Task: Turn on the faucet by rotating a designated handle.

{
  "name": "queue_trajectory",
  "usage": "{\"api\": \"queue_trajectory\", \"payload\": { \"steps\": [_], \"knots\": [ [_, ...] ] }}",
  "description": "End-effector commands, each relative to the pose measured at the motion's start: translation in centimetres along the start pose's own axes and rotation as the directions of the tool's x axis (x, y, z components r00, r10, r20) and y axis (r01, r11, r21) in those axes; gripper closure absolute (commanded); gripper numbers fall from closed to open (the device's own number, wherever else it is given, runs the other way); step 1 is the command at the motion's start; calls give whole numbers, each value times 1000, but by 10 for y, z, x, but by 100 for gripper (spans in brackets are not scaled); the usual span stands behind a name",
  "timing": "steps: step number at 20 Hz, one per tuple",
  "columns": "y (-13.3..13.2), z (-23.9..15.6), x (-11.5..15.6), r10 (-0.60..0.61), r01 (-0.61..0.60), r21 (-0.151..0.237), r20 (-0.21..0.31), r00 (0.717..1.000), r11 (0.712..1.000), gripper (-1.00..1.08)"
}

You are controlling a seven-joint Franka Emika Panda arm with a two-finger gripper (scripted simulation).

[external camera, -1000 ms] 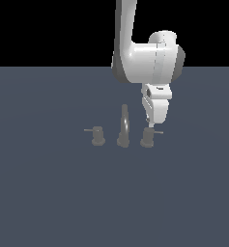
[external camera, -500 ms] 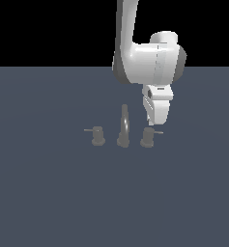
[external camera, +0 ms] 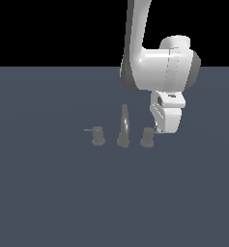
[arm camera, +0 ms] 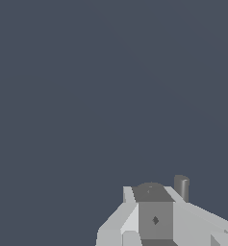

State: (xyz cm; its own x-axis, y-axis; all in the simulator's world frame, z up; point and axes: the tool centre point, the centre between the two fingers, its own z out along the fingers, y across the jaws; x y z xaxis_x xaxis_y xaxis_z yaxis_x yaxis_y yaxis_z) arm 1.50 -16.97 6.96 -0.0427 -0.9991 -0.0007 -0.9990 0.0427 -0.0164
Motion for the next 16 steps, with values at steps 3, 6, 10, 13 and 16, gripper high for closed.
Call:
{"api": "queue_trajectory", "payload": {
  "steps": [3,6,10,13,16],
  "knots": [
    [11,1,0,2,-2,-4,0,1000,1000,108],
    [22,2,-1,5,-5,-8,0,1000,1000,108],
    [37,4,-1,9,-9,-12,-1,1000,1000,108],
    [48,5,-1,11,-11,-16,-1,1000,1000,108],
    [38,1,4,19,-19,7,-9,1000,1000,108]
  ]
}}
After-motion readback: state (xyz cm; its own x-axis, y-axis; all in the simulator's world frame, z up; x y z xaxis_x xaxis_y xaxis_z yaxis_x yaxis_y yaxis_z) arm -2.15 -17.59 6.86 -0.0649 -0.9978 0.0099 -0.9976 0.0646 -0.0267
